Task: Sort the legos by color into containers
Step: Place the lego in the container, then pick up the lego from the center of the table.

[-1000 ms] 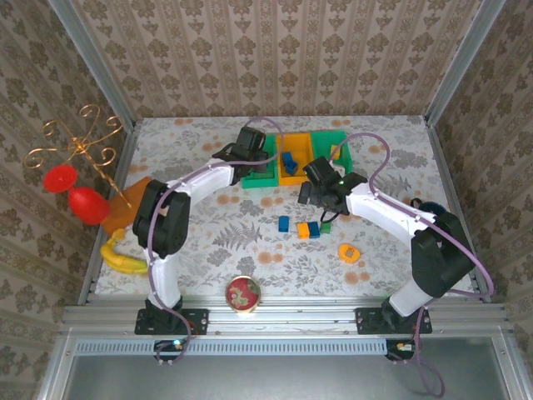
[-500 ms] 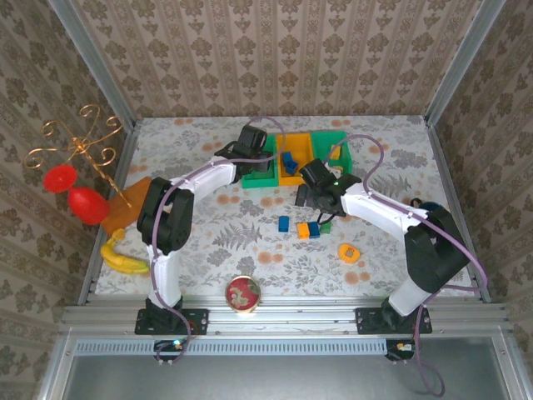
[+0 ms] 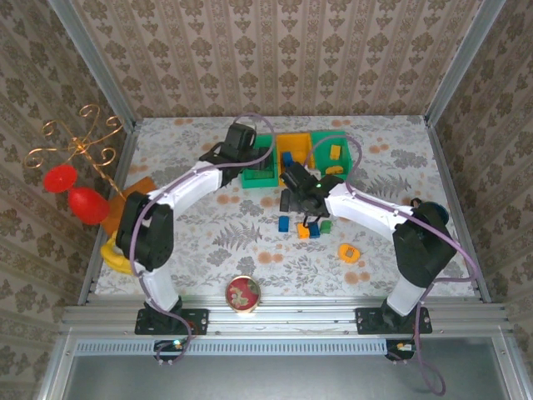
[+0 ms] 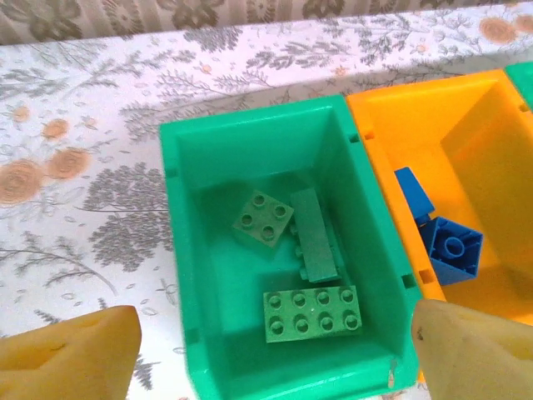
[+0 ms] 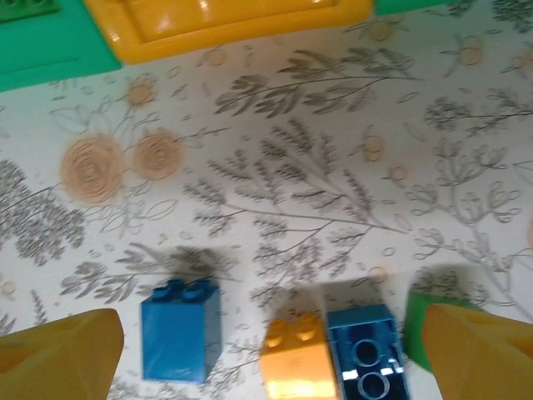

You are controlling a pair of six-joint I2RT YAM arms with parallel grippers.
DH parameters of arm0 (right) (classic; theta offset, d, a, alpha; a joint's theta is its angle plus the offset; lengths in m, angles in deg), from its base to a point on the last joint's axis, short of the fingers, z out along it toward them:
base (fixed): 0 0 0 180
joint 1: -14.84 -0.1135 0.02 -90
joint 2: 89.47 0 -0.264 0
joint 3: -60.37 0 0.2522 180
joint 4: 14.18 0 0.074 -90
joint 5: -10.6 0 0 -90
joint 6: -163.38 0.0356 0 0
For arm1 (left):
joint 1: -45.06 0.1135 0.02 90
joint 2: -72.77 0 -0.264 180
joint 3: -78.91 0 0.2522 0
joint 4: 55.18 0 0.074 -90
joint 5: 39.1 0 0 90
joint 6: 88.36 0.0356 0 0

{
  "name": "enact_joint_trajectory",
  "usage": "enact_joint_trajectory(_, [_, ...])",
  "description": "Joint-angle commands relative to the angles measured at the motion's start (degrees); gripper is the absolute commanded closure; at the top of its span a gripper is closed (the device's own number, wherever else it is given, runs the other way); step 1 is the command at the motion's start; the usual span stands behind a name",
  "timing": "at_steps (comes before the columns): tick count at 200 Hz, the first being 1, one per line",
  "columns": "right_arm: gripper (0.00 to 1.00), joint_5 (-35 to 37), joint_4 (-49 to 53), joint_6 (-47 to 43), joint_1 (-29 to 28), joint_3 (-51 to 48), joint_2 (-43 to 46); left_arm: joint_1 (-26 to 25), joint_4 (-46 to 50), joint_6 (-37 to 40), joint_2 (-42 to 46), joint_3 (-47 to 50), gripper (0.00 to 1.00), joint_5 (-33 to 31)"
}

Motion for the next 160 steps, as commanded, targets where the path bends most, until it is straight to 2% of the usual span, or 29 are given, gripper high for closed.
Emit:
enact_joint_trajectory(1, [0.1,-0.65,3.3,-0.47,-1.76,2.59,-2.26,0.45,-1.35,-1.3,4.62,3.87,0.03,-3.82])
enact_joint_trajectory(6, [0.11,-0.73,3.52,-0.5,-2.16,2.98,-2.65,0.48,-1.48,-1.56,5.6,4.92,0.0,-4.49])
enact_joint_trajectory(40, [0.2,-1.96,4.33,-0.57,-3.66,5.17,-5.56,0.91,-2.77,-4.25,12.54,12.5,0.0,-8.09])
enact_joint_trajectory(84, [0.26,-2.82,5.07,-1.38,-5.53,7.24,-9.17,2.05,-4.15,-7.21,21.13,22.05,0.0,-12.81])
enact_joint_trajectory(123, [0.29,-3.49,5.99,-1.64,-6.36,9.17,-12.23,3.83,-5.61,-9.71,26.96,29.08,0.0,-12.46])
enact_joint_trajectory(160, [0.31,-3.56,6.54,-1.64,-6.55,10.09,-14.28,5.43,-4.96,-10.67,28.28,31.34,0.0,-9.57])
